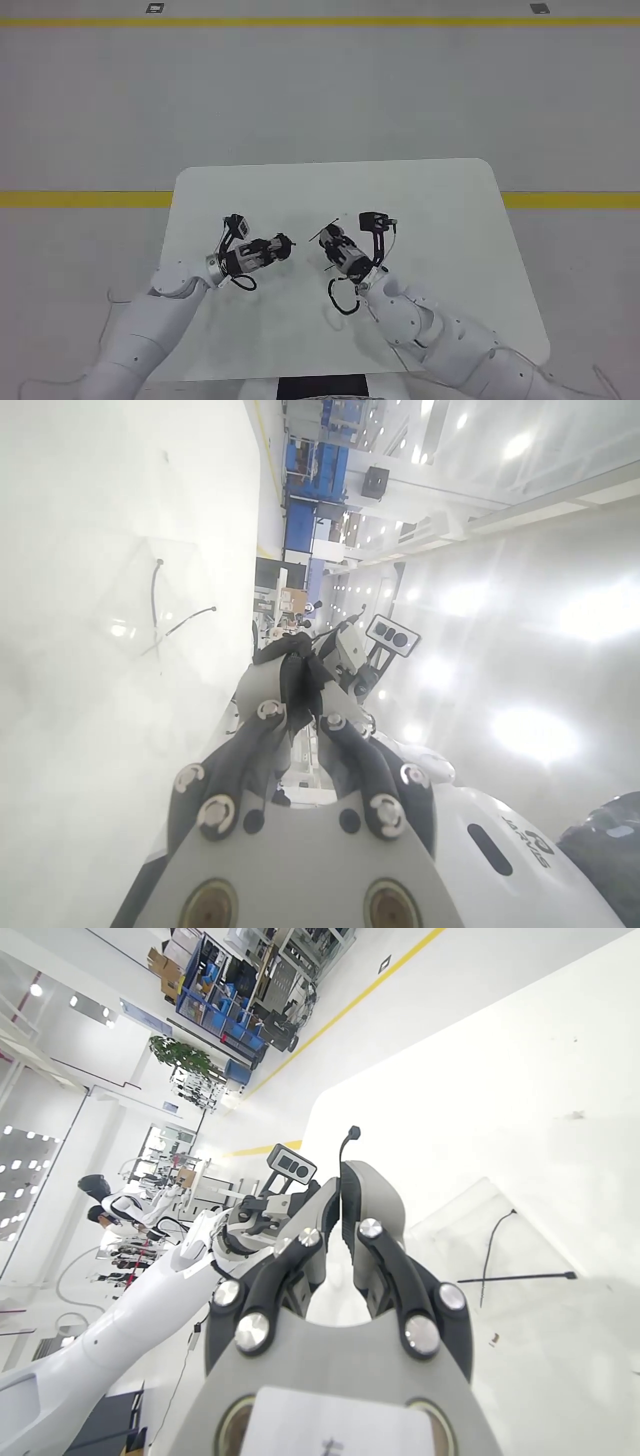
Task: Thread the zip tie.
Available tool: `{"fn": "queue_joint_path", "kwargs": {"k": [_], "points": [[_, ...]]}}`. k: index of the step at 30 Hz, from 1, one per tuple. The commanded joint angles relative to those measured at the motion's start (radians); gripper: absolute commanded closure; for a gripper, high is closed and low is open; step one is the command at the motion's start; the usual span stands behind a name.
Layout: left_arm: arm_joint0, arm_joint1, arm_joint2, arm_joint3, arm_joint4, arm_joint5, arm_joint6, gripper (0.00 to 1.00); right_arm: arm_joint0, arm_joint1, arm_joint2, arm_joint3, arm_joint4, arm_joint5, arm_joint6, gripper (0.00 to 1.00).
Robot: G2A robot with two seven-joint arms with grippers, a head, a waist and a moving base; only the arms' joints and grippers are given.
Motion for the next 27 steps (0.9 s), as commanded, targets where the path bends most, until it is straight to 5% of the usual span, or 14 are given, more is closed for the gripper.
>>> {"fn": "queue_joint_path", "kwargs": {"k": [1, 12, 27], "points": [[0.004, 0.000, 0.005, -0.011, 0.006, 0.001, 0.020, 1.00, -0.009, -0.007, 0.010, -0.003, 0.010, 0.017, -0.001, 1.00], [0.005, 0.001, 0.006, -0.013, 0.006, -0.001, 0.021, 1.00, -0.018, -0.012, 0.016, -0.003, 0.007, 0.020, 0.009, 1.00], [0.005, 0.001, 0.006, -0.013, 0.006, -0.001, 0.021, 1.00, -0.045, -0.060, 0.041, -0.019, -0.014, 0.073, 0.039, 1.00]]}}
